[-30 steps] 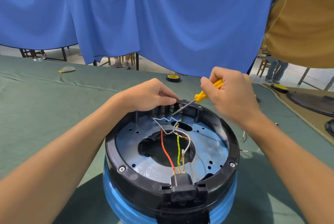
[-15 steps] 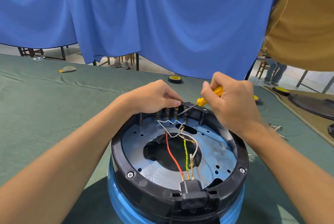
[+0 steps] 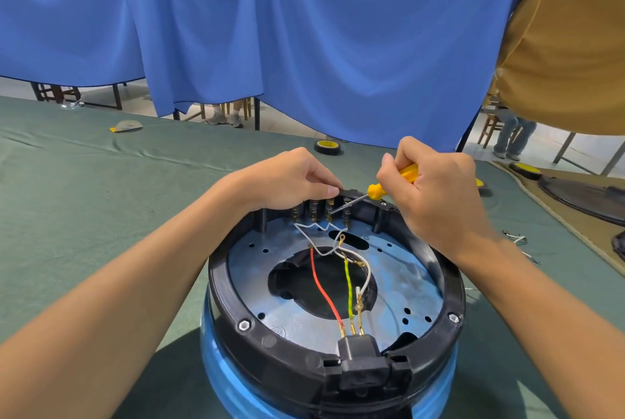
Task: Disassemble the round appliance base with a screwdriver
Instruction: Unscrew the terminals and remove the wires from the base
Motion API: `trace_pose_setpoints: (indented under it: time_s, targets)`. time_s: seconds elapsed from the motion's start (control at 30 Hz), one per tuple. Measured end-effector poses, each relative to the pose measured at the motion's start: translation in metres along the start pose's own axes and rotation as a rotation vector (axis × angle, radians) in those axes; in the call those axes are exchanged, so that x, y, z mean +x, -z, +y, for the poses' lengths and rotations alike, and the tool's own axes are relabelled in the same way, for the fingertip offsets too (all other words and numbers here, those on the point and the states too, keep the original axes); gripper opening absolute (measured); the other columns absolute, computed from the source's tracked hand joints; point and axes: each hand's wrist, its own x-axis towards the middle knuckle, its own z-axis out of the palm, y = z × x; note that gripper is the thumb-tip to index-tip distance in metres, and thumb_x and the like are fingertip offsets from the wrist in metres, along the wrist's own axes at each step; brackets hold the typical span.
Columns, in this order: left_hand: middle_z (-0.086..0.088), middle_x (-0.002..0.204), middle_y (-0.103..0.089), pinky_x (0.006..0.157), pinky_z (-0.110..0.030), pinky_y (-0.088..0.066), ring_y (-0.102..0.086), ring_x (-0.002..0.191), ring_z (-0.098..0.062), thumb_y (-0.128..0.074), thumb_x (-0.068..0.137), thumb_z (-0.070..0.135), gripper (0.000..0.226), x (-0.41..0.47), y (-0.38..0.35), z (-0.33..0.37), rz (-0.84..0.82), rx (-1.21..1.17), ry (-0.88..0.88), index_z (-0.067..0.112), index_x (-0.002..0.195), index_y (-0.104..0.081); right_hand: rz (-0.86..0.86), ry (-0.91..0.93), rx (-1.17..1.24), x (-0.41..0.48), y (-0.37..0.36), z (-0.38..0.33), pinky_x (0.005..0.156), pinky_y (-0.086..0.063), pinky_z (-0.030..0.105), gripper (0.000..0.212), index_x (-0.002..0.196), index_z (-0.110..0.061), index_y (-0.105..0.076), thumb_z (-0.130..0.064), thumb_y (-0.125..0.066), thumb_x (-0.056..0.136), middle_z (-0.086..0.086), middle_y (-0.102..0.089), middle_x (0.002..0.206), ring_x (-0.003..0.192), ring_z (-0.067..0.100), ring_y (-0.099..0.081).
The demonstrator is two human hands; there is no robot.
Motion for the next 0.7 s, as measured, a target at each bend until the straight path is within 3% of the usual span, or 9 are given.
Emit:
trace_pose_setpoints:
  time_s: [0.1, 0.17, 0.23, 0.33, 0.4, 0.5, 0.6, 0.7]
  targets:
    - [0.023, 0.089, -0.07, 0.072, -0.007, -0.041, -0.06, 0.075, 0.01, -0.06, 0.096, 0.026, 0.024, 0.002, -0.001, -0.002, 0.005, 0.023, -0.019, 0.023, 0.115, -0.073, -0.062, 0.073, -0.095, 0.007, 0.004, -0.007, 0.043, -0.025, 0.031, 0.032, 0.062, -0.013, -0.038, -0.013, -0.056, 0.089, 0.003, -0.034, 0.043, 0.041, 0.026, -0.032]
    - [0.026, 0.085, -0.068, 0.065, -0.004, -0.038, -0.058, 0.069, 0.013, -0.06, 0.096, 0.026, 0.023, 0.003, -0.001, -0.002, 0.011, 0.025, -0.025, 0.024, 0.114, -0.073, -0.106, 0.061, -0.114, 0.014, 0.004, -0.009, 0.045, -0.021, 0.029, 0.033, 0.061, -0.015, -0.035, -0.014, -0.056, 0.088, 0.0, -0.028, 0.043, 0.043, 0.027, -0.029]
    - [0.021, 0.092, -0.071, 0.067, -0.005, -0.039, -0.059, 0.072, 0.013, -0.06, 0.096, 0.026, 0.023, 0.003, -0.001, -0.003, 0.01, 0.028, -0.029, 0.025, 0.114, -0.073, -0.155, -0.013, -0.083, 0.024, 0.002, -0.007, 0.049, -0.021, 0.03, 0.039, 0.058, -0.018, -0.032, -0.014, -0.057, 0.087, -0.004, -0.027, 0.043, 0.046, 0.024, -0.028]
    - [0.019, 0.093, -0.071, 0.066, -0.005, -0.039, -0.057, 0.069, 0.013, -0.06, 0.096, 0.026, 0.022, 0.004, -0.001, -0.003, 0.01, 0.029, -0.038, 0.024, 0.113, -0.073, -0.264, -0.172, -0.056, 0.045, -0.004, 0.0, 0.053, -0.026, 0.033, 0.038, 0.055, -0.016, -0.032, -0.015, -0.057, 0.084, 0.003, -0.032, 0.048, 0.057, 0.026, -0.027]
    - [0.015, 0.099, -0.073, 0.072, -0.009, -0.04, -0.06, 0.077, 0.009, -0.06, 0.096, 0.026, 0.022, 0.004, -0.001, -0.003, 0.01, 0.03, -0.031, 0.024, 0.113, -0.073, -0.347, -0.247, -0.065, 0.057, -0.006, 0.005, 0.059, -0.032, 0.035, 0.037, 0.054, -0.014, -0.033, -0.017, -0.058, 0.082, 0.005, -0.033, 0.051, 0.064, 0.026, -0.026]
    - [0.014, 0.102, -0.072, 0.077, -0.013, -0.042, -0.062, 0.086, 0.003, -0.059, 0.096, 0.026, 0.023, 0.004, -0.001, -0.002, 0.002, 0.037, -0.028, 0.024, 0.114, -0.073, -0.412, -0.337, -0.059, 0.065, -0.009, 0.01, 0.054, -0.028, 0.031, 0.038, 0.053, -0.013, -0.034, -0.016, -0.058, 0.082, 0.005, -0.031, 0.051, 0.061, 0.023, -0.027]
    - [0.012, 0.106, -0.072, 0.085, -0.018, -0.045, -0.065, 0.094, -0.002, -0.059, 0.096, 0.026, 0.023, 0.002, 0.0, -0.001, -0.005, 0.035, -0.026, 0.023, 0.115, -0.072, -0.373, -0.378, -0.064, 0.061, -0.01, 0.01, 0.049, -0.024, 0.03, 0.036, 0.053, -0.012, -0.036, -0.017, -0.057, 0.083, 0.004, -0.033, 0.051, 0.059, 0.021, -0.029]
    - [0.01, 0.108, -0.073, 0.093, -0.025, -0.048, -0.065, 0.098, -0.006, -0.06, 0.096, 0.025, 0.023, 0.001, 0.0, 0.0, 0.003, 0.034, -0.026, 0.022, 0.115, -0.073, -0.223, -0.301, -0.088, 0.046, -0.009, 0.006, 0.052, -0.027, 0.028, 0.033, 0.056, -0.01, -0.041, -0.017, -0.057, 0.083, 0.002, -0.035, 0.048, 0.058, 0.024, -0.03]
